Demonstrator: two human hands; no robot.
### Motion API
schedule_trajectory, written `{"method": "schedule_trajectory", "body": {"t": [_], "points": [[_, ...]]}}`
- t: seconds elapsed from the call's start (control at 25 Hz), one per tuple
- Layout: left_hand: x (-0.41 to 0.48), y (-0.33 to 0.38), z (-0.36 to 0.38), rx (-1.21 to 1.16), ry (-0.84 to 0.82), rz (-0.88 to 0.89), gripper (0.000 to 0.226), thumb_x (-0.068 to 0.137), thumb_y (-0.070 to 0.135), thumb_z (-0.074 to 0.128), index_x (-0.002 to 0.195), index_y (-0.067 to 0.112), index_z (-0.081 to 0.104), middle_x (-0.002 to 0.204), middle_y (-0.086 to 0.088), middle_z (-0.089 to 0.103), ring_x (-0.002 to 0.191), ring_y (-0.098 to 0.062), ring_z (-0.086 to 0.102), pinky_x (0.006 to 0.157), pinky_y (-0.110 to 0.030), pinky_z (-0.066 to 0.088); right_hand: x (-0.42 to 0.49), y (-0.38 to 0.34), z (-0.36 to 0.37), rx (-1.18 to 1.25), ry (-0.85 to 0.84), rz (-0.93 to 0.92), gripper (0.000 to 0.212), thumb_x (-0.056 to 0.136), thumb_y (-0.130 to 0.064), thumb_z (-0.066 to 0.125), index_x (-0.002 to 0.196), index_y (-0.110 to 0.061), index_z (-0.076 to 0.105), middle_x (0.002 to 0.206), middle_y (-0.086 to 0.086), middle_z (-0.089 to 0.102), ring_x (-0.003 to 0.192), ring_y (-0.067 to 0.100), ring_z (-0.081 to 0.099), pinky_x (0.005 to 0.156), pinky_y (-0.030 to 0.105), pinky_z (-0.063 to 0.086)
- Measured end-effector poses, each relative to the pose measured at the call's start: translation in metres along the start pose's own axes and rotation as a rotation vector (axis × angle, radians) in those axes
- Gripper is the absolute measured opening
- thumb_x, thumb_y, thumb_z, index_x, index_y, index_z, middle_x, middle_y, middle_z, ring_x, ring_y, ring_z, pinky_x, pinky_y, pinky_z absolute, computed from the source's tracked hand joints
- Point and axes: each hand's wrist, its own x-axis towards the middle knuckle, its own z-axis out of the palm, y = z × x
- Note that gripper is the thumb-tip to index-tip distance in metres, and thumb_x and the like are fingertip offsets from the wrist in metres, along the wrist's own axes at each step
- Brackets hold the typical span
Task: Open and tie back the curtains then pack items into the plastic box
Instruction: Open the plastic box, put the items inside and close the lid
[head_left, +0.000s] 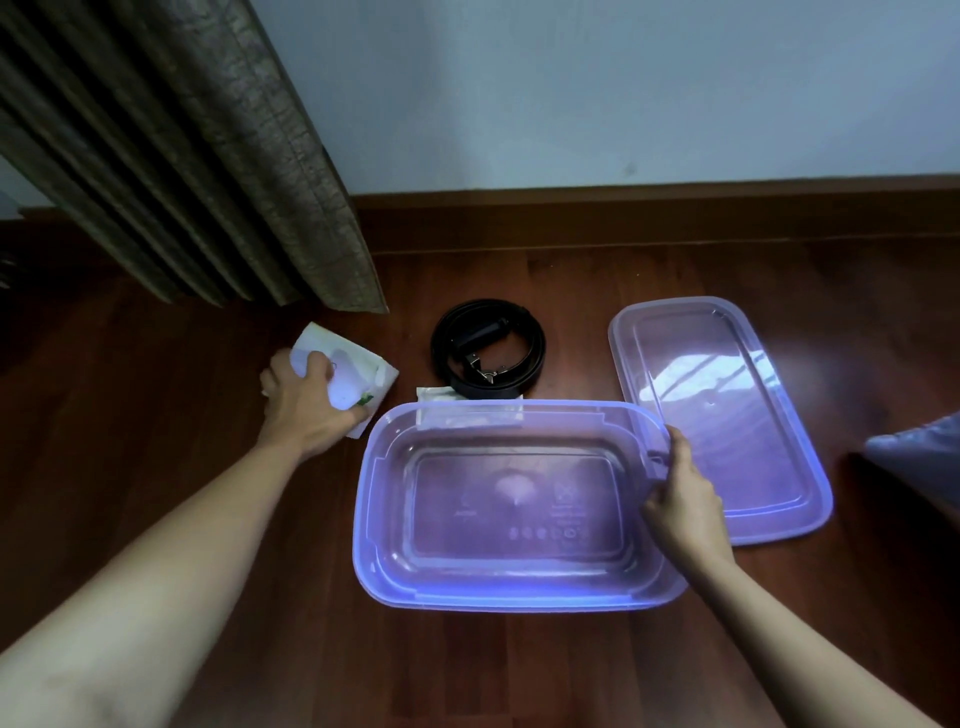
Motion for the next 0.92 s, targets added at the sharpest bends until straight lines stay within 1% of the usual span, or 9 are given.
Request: {"method": "schedule_trajectory", "body": {"t": [0.12,0.24,0.36,0.44,0.52,0.64,0.72,0.8,0.92], "points": [[-0.014,-0.014,-0.005,-0.149,0.164,0.135,0.075,0.056,0.063,0.058,0.107,0.010,0.048,0.133,-0.025,0.032,0.120,-0.040,0.033,0.101,-0.044,0.033,0.000,0.001,0.001,-0.008,0.005,0.003,0.075,0.078,0.004,0.044,0.144,-0.025,0.023,0.110,0.022,0.063,0.093,0.045,0.059,0.071,0.042,0.042],[-0.029,-0.008,-0.011,-0.192,0.325,0.378,0.074,0.054,0.060,0.063,0.107,0.011,0.046,0.139,-0.025,0.030,0.124,-0.039,0.033,0.100,-0.044,0.036,0.000,0.001,0.000,-0.003,0.014,-0.005,0.074,0.078,0.004,0.043,0.144,-0.025,0.023,0.111,0.022,0.063,0.094,0.046,0.059,0.071,0.041,0.041],[-0.035,0.012,-0.020,-0.177,0.513,0.723,0.071,0.056,0.054,0.073,0.106,0.013,0.042,0.149,-0.006,0.018,0.125,-0.032,0.032,0.098,-0.044,0.036,0.000,0.002,0.002,-0.001,0.021,-0.018,0.075,0.077,0.004,0.043,0.143,-0.025,0.023,0.113,0.019,0.065,0.095,0.045,0.060,0.074,0.043,0.044],[-0.038,0.032,-0.027,-0.213,0.509,0.892,0.071,0.058,0.054,0.074,0.106,0.012,0.042,0.147,-0.002,0.018,0.126,-0.033,0.031,0.099,-0.045,0.035,0.002,0.003,0.002,-0.003,0.015,-0.012,0.077,0.076,0.004,0.043,0.144,-0.025,0.022,0.113,0.020,0.064,0.095,0.045,0.059,0.075,0.044,0.045],[-0.044,0.052,-0.025,-0.162,0.386,1.067,0.070,0.062,0.057,0.071,0.110,0.013,0.045,0.138,-0.017,0.027,0.124,-0.040,0.035,0.100,-0.045,0.034,0.003,0.004,0.003,-0.001,0.006,-0.012,0.078,0.076,0.004,0.044,0.144,-0.025,0.021,0.115,0.018,0.064,0.095,0.045,0.060,0.075,0.044,0.045],[-0.063,0.069,-0.003,0.014,0.061,1.249,0.069,0.059,0.055,0.071,0.114,0.020,0.049,0.135,-0.022,0.036,0.122,-0.040,0.042,0.098,-0.045,0.038,0.004,0.005,0.004,0.001,-0.001,-0.019,0.077,0.076,0.004,0.044,0.144,-0.025,0.021,0.117,0.016,0.064,0.096,0.045,0.059,0.074,0.043,0.045],[-0.075,0.070,0.012,0.185,-0.144,1.224,0.072,0.052,0.055,0.071,0.114,0.027,0.050,0.137,-0.020,0.040,0.119,-0.037,0.046,0.089,-0.046,0.045,0.005,0.006,0.005,0.002,-0.003,-0.026,0.077,0.076,0.003,0.043,0.144,-0.025,0.020,0.117,0.015,0.064,0.097,0.044,0.059,0.074,0.042,0.044],[-0.081,0.070,0.018,0.380,-0.243,1.143,0.076,0.051,0.059,0.072,0.117,0.030,0.047,0.139,-0.020,0.040,0.121,-0.037,0.047,0.084,-0.046,0.048,0.007,0.007,0.006,-0.006,-0.002,-0.035,0.078,0.076,0.003,0.043,0.145,-0.025,0.018,0.118,0.015,0.064,0.098,0.043,0.060,0.075,0.041,0.044],[-0.077,0.072,0.020,0.491,-0.407,0.903,0.080,0.067,0.051,0.068,0.135,0.029,0.032,0.155,-0.021,0.008,0.142,-0.037,0.014,0.109,-0.051,0.025,0.008,0.008,0.006,-0.019,0.002,-0.037,0.078,0.077,0.002,0.043,0.146,-0.025,0.018,0.118,0.016,0.063,0.098,0.043,0.059,0.075,0.041,0.044]]}}
